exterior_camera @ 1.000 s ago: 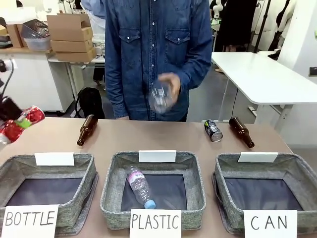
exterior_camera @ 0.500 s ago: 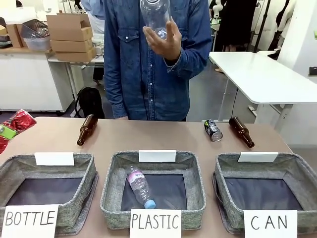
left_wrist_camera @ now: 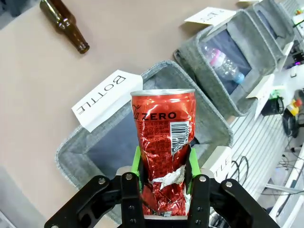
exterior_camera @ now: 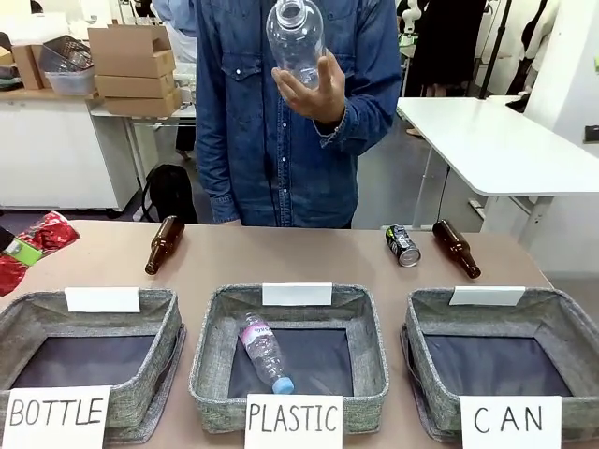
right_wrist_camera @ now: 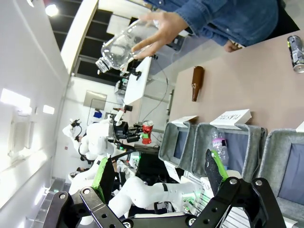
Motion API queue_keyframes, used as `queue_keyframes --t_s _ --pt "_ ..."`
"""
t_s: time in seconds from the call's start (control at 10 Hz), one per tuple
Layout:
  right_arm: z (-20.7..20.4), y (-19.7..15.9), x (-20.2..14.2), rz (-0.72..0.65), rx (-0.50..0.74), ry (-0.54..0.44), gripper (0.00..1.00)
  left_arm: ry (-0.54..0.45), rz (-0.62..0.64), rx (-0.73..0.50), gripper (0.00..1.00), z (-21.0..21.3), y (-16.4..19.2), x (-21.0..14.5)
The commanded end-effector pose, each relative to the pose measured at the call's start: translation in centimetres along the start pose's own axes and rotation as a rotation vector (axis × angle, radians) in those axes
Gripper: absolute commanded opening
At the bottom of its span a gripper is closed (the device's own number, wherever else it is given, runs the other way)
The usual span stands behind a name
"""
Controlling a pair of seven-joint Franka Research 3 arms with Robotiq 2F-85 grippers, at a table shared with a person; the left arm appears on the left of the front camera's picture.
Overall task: Sort the can waste into the basket.
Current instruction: Pick up the can waste from the table and place it in the right Fabric basket.
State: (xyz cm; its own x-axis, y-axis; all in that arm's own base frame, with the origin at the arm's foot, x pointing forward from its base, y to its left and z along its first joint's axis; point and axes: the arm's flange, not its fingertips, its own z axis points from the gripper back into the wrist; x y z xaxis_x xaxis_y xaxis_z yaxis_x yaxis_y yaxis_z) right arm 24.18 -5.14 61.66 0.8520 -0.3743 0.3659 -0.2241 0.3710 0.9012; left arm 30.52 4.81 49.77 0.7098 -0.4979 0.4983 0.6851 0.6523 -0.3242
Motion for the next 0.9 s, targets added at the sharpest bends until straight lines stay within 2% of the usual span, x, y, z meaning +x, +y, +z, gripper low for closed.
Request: queue_keyframes --t_s 0.0,0.2,0.5,0.8 --pt "-0.2 0.1 0.3 0.024 0.021 -0.005 1.0 0.017 -0.086 -0.005 0.41 -0.5 -1.6 0.9" --pt "-0.2 0.1 0.3 0.024 0.021 -0.005 1.0 0.029 -0.179 -0.014 0.41 -1.0 -3.4 1.9" --pt "-0.2 0.1 0.3 0.024 0.021 -0.005 1.0 0.021 -0.181 -0.052 0.41 -0.9 -2.7 1.8" --pt "-0.2 0.1 0.3 0.024 0.021 -0.005 1.0 0.014 -0.225 -0.057 0.41 -0.9 -3.6 1.9"
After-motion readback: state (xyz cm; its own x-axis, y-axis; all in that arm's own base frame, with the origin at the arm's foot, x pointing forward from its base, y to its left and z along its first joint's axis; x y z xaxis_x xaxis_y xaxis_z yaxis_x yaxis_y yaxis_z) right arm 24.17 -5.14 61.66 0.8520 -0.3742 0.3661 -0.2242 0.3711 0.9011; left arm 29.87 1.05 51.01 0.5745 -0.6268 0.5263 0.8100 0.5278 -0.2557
